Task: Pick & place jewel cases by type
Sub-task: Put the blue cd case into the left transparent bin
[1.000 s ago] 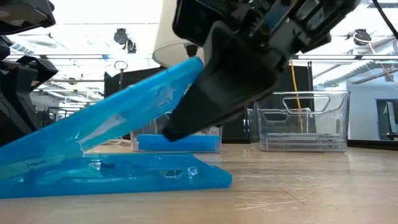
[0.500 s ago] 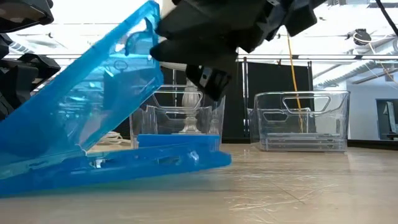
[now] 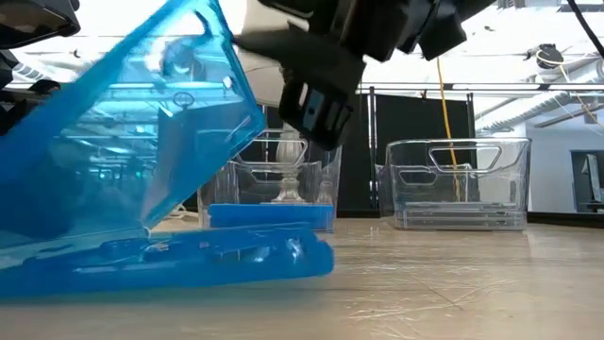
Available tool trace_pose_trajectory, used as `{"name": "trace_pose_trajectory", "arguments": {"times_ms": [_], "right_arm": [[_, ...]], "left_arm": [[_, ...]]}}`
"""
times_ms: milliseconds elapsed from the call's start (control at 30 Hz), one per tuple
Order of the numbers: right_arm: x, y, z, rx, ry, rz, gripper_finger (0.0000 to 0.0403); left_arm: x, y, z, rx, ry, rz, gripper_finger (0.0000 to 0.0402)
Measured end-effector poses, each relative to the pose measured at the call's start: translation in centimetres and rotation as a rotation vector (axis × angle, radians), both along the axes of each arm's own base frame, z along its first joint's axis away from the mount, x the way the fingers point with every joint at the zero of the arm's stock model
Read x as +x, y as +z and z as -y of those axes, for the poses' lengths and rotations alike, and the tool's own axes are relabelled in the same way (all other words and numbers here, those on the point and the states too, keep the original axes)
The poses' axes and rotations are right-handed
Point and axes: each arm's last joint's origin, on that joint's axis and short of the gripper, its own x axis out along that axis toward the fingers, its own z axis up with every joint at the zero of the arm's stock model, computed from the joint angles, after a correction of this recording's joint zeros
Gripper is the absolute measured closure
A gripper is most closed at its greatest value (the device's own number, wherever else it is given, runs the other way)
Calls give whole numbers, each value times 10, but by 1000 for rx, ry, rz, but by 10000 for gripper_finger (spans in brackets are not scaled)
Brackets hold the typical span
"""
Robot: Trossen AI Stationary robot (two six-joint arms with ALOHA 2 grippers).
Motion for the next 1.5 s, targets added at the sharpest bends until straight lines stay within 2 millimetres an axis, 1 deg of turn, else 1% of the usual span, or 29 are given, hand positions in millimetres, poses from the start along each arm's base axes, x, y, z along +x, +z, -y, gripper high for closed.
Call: {"name": "trace_pose_trajectory", "arguments": {"times_ms": [100,200,333,400,467,567,633,700,800,967,1033,1167,1300,1367,1500], "right_arm": [[2,4,0,41,7,19,289],[2,4,1,47,2,14,280],[2,0,4,48,-39,-41,273],[1,-4,7,13,-83,-82,272],[-2,-9,12,-43,-89,-130,274],[-10,-12,17,-158,-49,-180,279],[-17,-17,17,-295,-38,-196,284],[-22,-22,18,-442,-62,-200,291],[-22,-23,18,-606,-106,-146,308],[-20,-21,17,-751,-140,-63,350],[-20,-21,17,-774,-120,-52,366],[-21,-33,26,-800,-110,-119,396],[-24,-47,34,-797,-130,-111,397],[-27,-55,40,-742,-142,-84,395],[-35,-69,49,-607,-153,-22,400]], "left_arm": [[0,0,0,1,-1,0,366],[0,0,0,1,-1,0,366],[0,0,0,1,0,0,366],[0,0,0,0,-1,0,366],[-1,0,1,-3,-6,-2,366],[-3,0,7,-34,-41,-1,366],[-3,2,14,-56,-96,22,366],[-3,6,23,-64,-168,61,366],[-3,12,33,-50,-256,102,366],[0,22,41,-52,-264,141,366],[1,22,40,-52,-262,140,366],[3,18,40,-47,-266,129,366],[1,1,44,45,-319,103,366],[1,-6,45,82,-339,92,366],[-1,-10,47,130,-372,85,362]]}}
